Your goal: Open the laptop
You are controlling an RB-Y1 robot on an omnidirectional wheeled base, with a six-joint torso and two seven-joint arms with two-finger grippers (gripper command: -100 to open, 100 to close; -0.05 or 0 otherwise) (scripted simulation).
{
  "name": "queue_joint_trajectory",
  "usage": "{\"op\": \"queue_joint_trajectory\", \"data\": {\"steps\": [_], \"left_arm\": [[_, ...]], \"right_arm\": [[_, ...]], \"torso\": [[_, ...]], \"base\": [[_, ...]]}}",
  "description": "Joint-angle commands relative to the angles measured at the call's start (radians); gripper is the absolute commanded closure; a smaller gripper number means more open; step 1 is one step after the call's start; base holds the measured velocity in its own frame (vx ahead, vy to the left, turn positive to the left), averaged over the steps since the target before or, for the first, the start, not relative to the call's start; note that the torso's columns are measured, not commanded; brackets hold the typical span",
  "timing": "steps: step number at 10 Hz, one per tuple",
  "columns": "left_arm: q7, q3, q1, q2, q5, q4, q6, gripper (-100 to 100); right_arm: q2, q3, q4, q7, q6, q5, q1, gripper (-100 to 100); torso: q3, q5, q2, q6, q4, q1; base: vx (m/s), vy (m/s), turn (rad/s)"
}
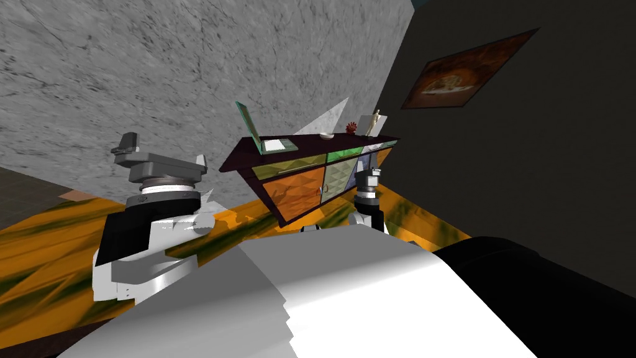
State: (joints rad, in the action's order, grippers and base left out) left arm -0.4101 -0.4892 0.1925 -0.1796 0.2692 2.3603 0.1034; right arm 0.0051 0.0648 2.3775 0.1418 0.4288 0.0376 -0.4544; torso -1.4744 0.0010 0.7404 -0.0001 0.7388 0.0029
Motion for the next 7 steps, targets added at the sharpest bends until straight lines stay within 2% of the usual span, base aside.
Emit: {"op": "queue_joint_trajectory", "data": {"steps": [1, 2, 3, 5, 7], "left_arm": [[-0.017, -0.066, -0.038, -0.012, 0.028, -0.012, 0.08, -100], [-0.022, -0.093, -0.051, -0.018, 0.041, -0.016, 0.107, -100], [-0.022, -0.093, -0.051, -0.018, 0.041, -0.016, 0.11, -100], [-0.03, -0.145, -0.075, -0.032, 0.065, -0.027, 0.166, -100], [-0.037, -0.195, -0.096, -0.047, 0.089, -0.039, 0.217, -100]], "right_arm": [[0.0, 0.0, 0.0, 0.0, 0.0, 0.0, 0.0, 0], [0.0, 0.0, 0.0, 0.0, 0.0, 0.0, 0.0, 0], [0.0, 0.0, 0.0, 0.0, 0.0, 0.0, 0.0, 0], [0.0, 0.0, 0.0, 0.0, 0.0, 0.0, 0.0, 0], [0.0, 0.0, 0.0, 0.0, 0.0, 0.0, 0.0, 0]], "torso": [[-0.001, -0.001, -0.001, 0.0, 0.0, -0.002], [-0.002, -0.002, -0.004, 0.0, -0.001, -0.006], [-0.003, -0.002, -0.005, 0.0, -0.002, -0.005], [0.0, 0.0, -0.001, 0.0, 0.0, 0.0], [-0.002, -0.002, -0.004, 0.0, -0.001, -0.005]], "base": [[0.135, -0.18, 0.002], [0.162, -0.175, -0.006], [0.117, -0.111, -0.004], [0.114, -0.104, -0.023], [0.156, -0.159, -0.034]]}}
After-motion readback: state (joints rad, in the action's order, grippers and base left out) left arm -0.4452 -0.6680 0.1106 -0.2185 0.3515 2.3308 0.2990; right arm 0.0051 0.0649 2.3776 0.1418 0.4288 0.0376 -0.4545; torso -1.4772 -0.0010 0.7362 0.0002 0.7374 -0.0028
